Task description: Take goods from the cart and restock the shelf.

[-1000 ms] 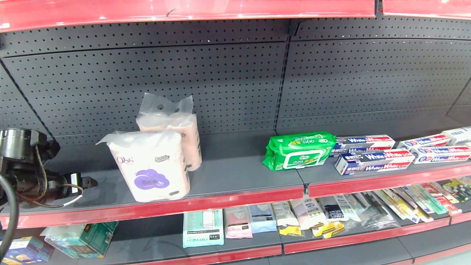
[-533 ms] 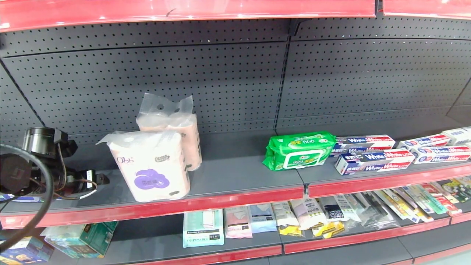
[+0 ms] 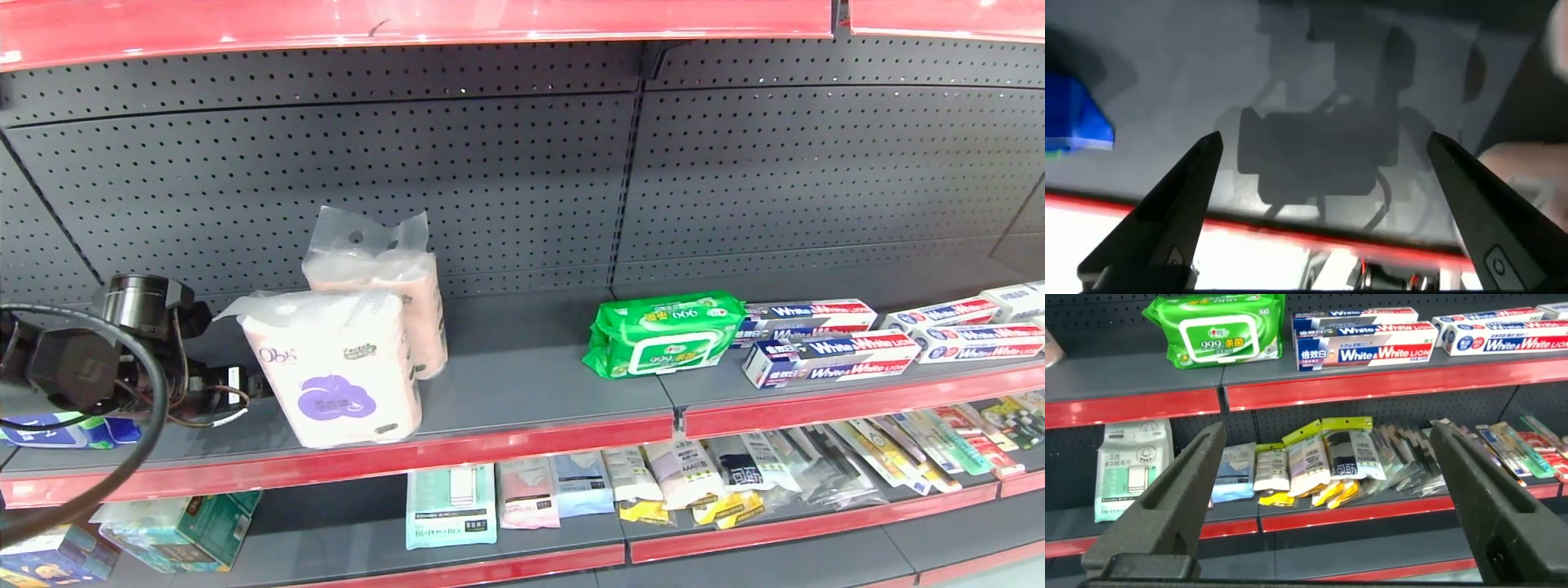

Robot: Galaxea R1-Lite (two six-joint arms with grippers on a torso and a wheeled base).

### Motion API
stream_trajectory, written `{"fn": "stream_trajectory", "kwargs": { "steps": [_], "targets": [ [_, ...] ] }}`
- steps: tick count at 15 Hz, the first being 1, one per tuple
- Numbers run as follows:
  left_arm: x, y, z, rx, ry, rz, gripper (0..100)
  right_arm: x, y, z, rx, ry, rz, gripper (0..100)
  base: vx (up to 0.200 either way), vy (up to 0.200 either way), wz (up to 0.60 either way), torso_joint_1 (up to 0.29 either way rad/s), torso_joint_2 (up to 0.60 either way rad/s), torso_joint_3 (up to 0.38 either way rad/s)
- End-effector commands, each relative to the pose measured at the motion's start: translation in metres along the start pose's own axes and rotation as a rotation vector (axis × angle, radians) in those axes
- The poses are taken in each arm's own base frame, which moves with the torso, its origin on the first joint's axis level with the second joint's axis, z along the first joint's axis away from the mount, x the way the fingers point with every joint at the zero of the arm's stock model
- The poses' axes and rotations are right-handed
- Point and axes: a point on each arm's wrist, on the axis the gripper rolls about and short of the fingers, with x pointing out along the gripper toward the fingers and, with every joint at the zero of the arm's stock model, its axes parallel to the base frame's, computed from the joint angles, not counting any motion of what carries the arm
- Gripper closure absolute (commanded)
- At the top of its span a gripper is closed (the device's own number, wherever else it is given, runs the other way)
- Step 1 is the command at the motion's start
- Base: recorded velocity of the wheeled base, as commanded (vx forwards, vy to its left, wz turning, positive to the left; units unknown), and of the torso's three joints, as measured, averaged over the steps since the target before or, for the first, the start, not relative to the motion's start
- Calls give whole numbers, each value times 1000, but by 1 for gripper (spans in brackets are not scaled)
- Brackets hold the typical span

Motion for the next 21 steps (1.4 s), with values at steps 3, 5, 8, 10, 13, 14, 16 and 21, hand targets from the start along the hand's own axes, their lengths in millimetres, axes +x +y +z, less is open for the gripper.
{"fn": "stream_trajectory", "kwargs": {
  "steps": [3,5,8,10,13,14,16,21],
  "targets": [
    [3,-6,1,14,-2,-11,0,0,0,0,0,1,0,0,0,0,0,0,0,0],
    [4,-13,0,30,1,-24,0,0,0,0,0,1,0,0,0,0,0,0,0,0],
    [7,-20,0,45,3,-37,0,0,0,0,0,1,0,0,0,0,0,0,0,0],
    [8,-21,1,48,3,-40,0,0,0,0,0,0,0,0,0,0,0,0,0,0],
    [8,-26,2,58,-1,-49,0,0,0,0,0,0,0,0,0,0,0,0,0,0],
    [8,-27,2,60,0,-50,0,0,0,0,0,1,0,0,0,0,0,0,0,0],
    [8,-29,1,64,2,-54,0,0,0,0,0,1,0,0,0,0,0,0,0,0],
    [7,-33,0,74,2,-61,0,0,0,0,0,0,0,0,0,0,0,0,0,0]
  ]
}}
